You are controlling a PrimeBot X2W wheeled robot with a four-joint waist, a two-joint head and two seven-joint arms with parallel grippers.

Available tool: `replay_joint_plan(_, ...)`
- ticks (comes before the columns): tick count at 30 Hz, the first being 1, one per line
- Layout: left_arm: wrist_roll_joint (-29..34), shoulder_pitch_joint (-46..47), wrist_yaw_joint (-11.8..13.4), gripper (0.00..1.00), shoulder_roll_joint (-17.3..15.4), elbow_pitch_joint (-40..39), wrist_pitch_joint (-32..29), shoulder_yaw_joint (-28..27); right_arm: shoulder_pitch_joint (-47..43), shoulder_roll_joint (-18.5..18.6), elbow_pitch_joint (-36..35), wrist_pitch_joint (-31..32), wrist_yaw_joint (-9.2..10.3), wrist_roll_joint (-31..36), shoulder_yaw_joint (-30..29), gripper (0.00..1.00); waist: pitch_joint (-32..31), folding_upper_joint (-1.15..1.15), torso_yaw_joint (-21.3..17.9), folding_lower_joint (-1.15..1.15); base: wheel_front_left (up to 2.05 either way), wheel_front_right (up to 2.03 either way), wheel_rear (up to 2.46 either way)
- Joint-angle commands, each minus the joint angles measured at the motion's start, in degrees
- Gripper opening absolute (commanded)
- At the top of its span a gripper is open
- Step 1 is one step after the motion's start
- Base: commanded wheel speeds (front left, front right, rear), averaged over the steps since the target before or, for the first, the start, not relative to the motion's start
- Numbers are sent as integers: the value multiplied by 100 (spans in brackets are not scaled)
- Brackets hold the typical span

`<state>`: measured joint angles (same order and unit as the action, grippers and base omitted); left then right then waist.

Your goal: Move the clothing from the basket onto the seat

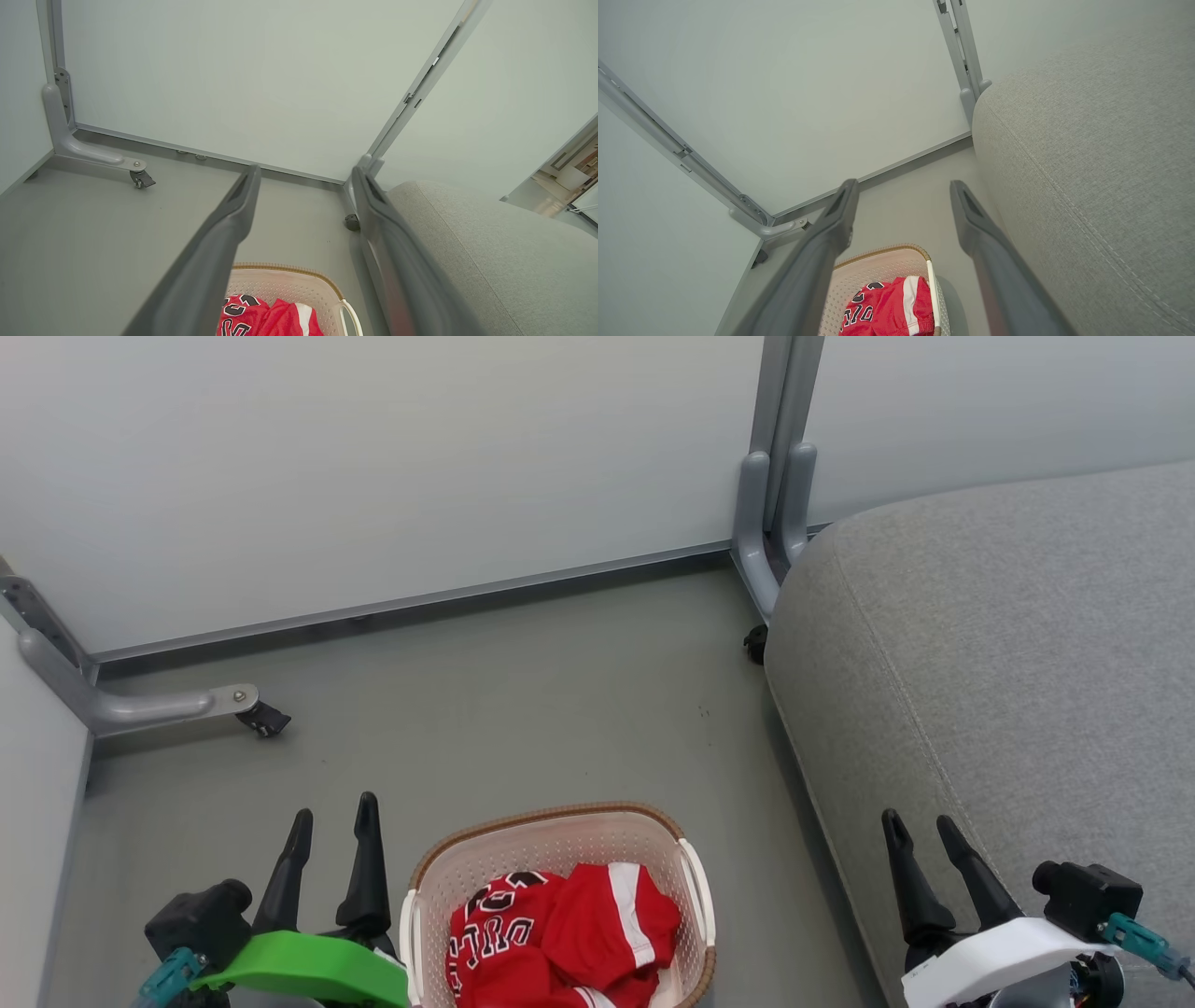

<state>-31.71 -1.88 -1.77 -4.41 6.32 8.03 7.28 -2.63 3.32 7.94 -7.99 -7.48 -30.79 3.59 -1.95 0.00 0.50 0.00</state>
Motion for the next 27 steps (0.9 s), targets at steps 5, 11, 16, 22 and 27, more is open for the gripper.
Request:
replay_joint_plan(5,388,-85,-88,100,35,-28,111,-43,-60,39,-103,-116,-1,398,20,100,-23,0,-8,0,0,0,0)
replay_joint_plan(11,799,-130,-181,100,66,1,198,-21,-113,46,-120,-204,-1,747,72,100,-47,0,-19,0,0,0,0)
replay_joint_plan(16,1084,-180,-208,100,83,18,267,-2,-146,61,-134,-267,-2,1006,116,100,-73,0,-17,0,0,0,0)
replay_joint_plan(22,1396,-225,-237,100,105,43,337,10,-210,71,-161,-342,-2,1308,164,100,-110,0,-4,0,0,0,0)
replay_joint_plan(27,1610,-273,-269,100,124,72,401,9,-264,58,-188,-405,-1,1505,147,100,-135,0,6,0,0,0,0)
